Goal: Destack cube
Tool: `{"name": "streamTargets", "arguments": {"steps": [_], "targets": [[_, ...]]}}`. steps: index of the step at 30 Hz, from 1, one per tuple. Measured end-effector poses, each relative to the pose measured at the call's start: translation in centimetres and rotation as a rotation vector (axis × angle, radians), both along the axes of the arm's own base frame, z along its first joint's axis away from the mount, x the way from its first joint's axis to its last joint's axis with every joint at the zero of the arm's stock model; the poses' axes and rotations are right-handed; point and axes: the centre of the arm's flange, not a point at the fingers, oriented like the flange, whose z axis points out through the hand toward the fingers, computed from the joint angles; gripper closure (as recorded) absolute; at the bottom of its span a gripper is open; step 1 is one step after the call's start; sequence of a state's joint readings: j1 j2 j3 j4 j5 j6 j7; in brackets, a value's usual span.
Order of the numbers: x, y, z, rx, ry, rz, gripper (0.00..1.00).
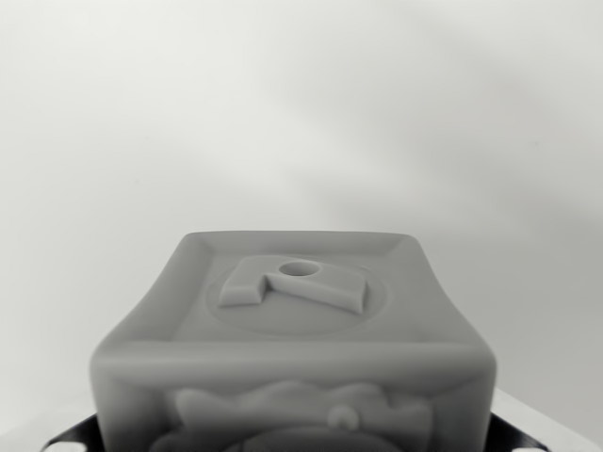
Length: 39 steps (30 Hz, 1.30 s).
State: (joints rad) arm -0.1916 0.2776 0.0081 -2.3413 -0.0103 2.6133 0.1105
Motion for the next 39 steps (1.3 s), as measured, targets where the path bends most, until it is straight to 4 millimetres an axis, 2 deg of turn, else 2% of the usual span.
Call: {"name": "streamTargets", "arguments": {"steps": [39], "targets": [[-0.7, -7.0, -2.2, 0.001, 0.0, 0.0, 1.0]]}}
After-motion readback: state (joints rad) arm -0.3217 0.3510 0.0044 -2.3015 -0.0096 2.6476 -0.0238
